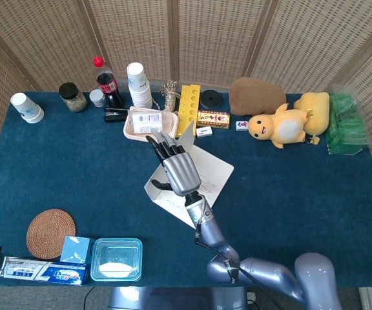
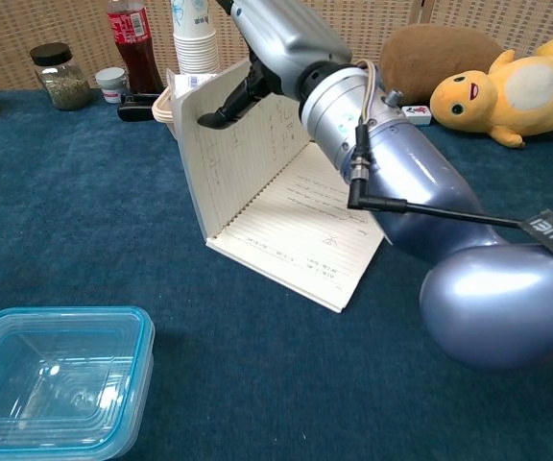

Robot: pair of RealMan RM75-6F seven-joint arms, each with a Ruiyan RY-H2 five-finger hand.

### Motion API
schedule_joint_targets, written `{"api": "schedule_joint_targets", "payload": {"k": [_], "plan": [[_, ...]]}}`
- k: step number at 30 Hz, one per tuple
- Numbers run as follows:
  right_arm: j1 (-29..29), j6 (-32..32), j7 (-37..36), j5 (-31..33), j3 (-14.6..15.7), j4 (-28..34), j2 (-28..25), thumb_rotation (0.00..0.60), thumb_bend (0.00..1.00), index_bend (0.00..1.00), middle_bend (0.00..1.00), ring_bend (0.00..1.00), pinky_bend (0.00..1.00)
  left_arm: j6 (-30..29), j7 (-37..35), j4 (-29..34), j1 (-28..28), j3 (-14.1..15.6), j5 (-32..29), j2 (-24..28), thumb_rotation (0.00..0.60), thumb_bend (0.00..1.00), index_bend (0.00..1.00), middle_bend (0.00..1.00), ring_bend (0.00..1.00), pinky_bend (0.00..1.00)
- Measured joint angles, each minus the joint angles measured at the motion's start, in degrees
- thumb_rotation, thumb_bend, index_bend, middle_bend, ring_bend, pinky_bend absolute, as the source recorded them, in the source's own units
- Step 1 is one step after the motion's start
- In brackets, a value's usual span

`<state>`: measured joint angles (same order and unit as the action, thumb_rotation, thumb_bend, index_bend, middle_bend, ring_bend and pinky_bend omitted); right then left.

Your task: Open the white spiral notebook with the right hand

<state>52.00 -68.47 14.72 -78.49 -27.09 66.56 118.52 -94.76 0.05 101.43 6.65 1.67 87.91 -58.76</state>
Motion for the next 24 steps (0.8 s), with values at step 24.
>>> {"api": "schedule_joint_targets", "payload": {"k": [24], "plan": [[2.84, 1.83, -2.66, 2.42, 0.38, 1.26, -1.56, 0.600, 0.07, 0.00, 0.00, 0.02, 0.21, 0.10, 1.44, 0.93, 0.64, 0.18, 0.32, 0.10, 0.600, 0.20, 0.18, 0.13, 0.09, 0.05]]}}
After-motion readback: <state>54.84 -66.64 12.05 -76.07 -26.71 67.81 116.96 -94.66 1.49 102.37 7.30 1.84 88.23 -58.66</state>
